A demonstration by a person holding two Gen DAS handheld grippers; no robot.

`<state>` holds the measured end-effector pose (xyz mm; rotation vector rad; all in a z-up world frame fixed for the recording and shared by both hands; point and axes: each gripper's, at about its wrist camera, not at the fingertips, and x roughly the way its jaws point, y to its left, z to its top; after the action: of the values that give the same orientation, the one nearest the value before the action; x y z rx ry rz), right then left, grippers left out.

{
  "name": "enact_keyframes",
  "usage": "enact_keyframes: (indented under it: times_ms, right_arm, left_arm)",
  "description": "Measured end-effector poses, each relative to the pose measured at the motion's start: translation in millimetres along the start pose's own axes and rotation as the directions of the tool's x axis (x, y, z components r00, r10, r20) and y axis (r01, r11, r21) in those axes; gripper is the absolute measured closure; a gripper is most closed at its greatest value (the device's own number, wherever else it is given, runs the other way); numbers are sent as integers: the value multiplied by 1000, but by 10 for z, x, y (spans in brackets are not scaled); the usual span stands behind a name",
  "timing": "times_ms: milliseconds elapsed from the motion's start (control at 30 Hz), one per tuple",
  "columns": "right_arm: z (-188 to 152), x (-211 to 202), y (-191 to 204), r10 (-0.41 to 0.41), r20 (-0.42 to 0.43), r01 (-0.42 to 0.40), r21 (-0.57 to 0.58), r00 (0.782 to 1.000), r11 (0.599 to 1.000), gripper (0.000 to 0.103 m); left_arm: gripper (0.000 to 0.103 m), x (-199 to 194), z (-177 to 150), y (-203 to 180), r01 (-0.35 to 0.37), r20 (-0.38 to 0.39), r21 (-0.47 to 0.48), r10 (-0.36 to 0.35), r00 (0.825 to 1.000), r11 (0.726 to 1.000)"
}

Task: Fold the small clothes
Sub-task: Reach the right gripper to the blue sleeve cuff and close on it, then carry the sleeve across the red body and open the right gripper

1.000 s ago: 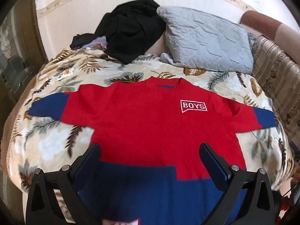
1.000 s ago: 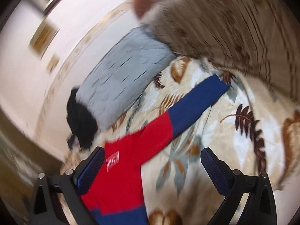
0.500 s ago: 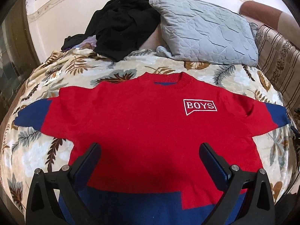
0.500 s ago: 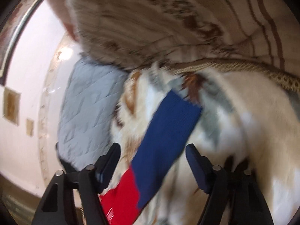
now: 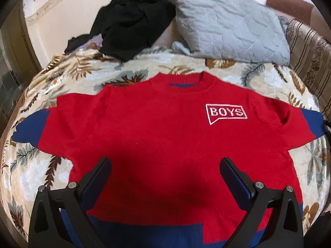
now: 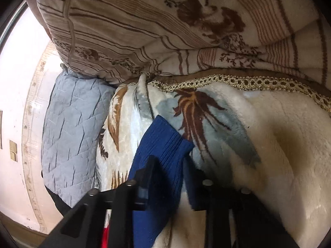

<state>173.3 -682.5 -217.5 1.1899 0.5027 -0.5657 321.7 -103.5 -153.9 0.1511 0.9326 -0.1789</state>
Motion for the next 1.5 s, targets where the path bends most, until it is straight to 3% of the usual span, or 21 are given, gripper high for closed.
enact_keyframes:
  times_ms: [133,233,367,500,600,667,700,733,800,900,1033,1133,1300,1500]
  right_arm:
    - [-28,-10,54,-7,8,7,-40,1000,999,86]
    - [-52,-40,49,-55,5,55,-34,998,998,85]
    - [-144,-194,70,-117,9,117,-63,993,991,74]
    - [-152,-218,73,-126,12,126,-78,992,989,69]
    - [-66,-120,96,-92,31,94,-64,995,994,49]
    - [-52,-58,183,-122,58,127,-103,991,987,49]
    - [-55,-11,244,-135,59,142,-139,989,980,61]
    - [-66,26,301,-145,57,153,-170,988,974,85]
    - [-119,74,407,-166,52,174,-222,985,959,87]
    - [-276,-54,712,-166,137,204,-350,977,914,88]
    - [-602,-349,1278,-84,191,171,-500,978,849,89]
    - [-972,-559,1709,-5,177,113,-604,984,789,89]
    - [-1670,-654,2272,95,51,-33,-700,994,713,89]
    - [-2503,-425,2677,127,-111,-168,-722,986,672,89]
  left_arm:
    - [0,88,131,46,-43,-8,-2,43,999,999]
    - [0,-99,140,131,-72,79,-23,74,994,997]
    - [0,-238,153,86,-74,134,-2,73,988,997]
    - [0,-168,223,-59,-58,100,24,55,993,998]
    - [0,-153,291,-147,-66,109,27,63,992,997]
    - [0,-176,344,-199,-56,119,25,53,992,998]
    - [0,-196,365,-224,-52,127,27,48,991,998]
    - [0,-213,380,-248,-48,134,28,44,990,998]
    - [0,-245,400,-293,-35,147,29,30,989,999]
    - [0,-272,405,-338,-26,158,36,20,987,999]
    - [0,-246,426,-325,-43,151,33,38,988,999]
    - [0,-222,453,-226,-62,141,17,59,988,998]
    - [0,-204,492,-16,-68,127,-13,69,989,998]
    - [0,-177,538,368,-82,106,-61,88,990,995]
